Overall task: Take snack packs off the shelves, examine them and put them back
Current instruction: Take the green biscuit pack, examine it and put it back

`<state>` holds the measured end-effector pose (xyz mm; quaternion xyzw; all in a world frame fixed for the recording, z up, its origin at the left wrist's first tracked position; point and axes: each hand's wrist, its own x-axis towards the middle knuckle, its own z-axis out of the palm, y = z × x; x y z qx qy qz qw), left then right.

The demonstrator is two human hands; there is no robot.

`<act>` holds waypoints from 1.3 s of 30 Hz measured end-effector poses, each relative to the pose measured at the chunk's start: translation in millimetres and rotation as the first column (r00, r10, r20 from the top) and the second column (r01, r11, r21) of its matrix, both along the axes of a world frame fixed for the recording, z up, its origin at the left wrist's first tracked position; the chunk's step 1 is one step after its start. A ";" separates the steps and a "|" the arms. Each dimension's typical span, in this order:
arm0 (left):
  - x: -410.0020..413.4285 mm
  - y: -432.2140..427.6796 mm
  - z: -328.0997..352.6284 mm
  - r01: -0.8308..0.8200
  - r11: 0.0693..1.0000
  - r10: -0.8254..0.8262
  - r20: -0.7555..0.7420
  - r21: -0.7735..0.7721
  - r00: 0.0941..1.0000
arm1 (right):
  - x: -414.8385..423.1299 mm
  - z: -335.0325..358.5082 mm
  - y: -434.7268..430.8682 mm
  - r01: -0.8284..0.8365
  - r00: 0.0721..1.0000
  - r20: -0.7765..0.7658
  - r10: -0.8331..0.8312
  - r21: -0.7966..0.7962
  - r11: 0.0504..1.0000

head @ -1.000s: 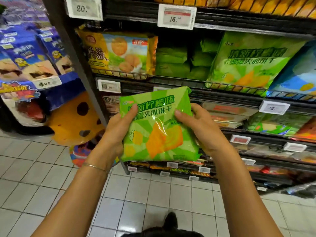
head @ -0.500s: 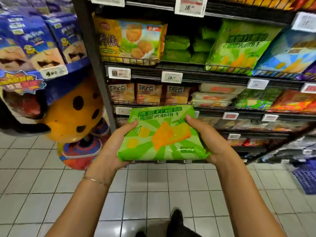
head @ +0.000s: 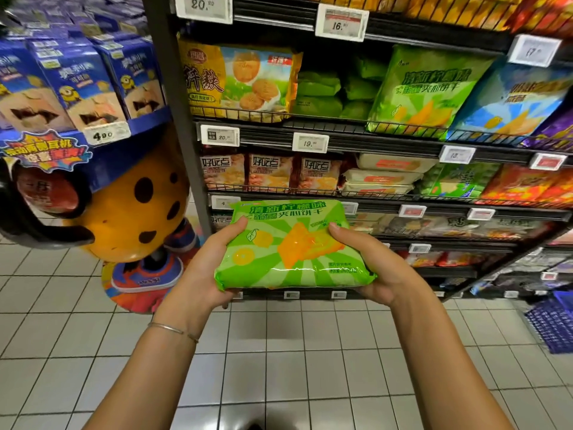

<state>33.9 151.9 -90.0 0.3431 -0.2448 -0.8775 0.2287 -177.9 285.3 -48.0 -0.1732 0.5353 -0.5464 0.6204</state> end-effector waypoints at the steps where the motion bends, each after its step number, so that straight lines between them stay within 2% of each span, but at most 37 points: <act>1: -2.3 0.0 0.5 -0.006 1.000 0.006 -0.005 -0.001 1.000 | -2.1 -1.7 1.2 0.010 1.000 0.013 -0.010 -0.005 1.000; 5: -13.6 2.4 1.7 -0.013 1.000 0.013 -0.017 0.013 1.000 | -14.2 -7.0 10.1 0.077 0.996 0.056 -0.076 -0.017 0.997; 15: -41.9 17.4 11.7 -0.003 1.000 0.004 -0.031 0.008 1.000 | -56.7 -6.3 17.2 0.018 0.995 0.100 -0.011 -0.068 0.997; 17: -46.5 22.6 15.4 0.036 0.997 -0.037 -0.016 -0.064 0.999 | -69.0 -8.5 21.4 -0.024 0.997 0.069 0.029 -0.079 0.997; 20: -49.2 27.8 14.0 0.091 0.961 -0.071 0.083 -0.262 0.994 | -85.8 -13.8 29.7 -0.161 0.985 -0.091 0.149 -0.156 0.975; 24: -54.1 36.0 11.1 0.106 0.868 -0.044 0.139 -0.485 0.989 | -99.6 -24.1 34.6 -0.191 0.967 -0.212 0.139 -0.247 0.950; 30: -66.7 46.5 11.9 0.079 0.847 -0.009 0.134 -0.525 0.991 | -109.6 -30.3 34.3 -0.182 0.977 -0.161 0.139 -0.298 0.937; 39: -71.0 54.7 13.2 0.085 0.836 -0.035 0.102 -0.542 0.994 | -113.1 -31.5 34.3 -0.145 0.985 -0.132 0.111 -0.286 0.947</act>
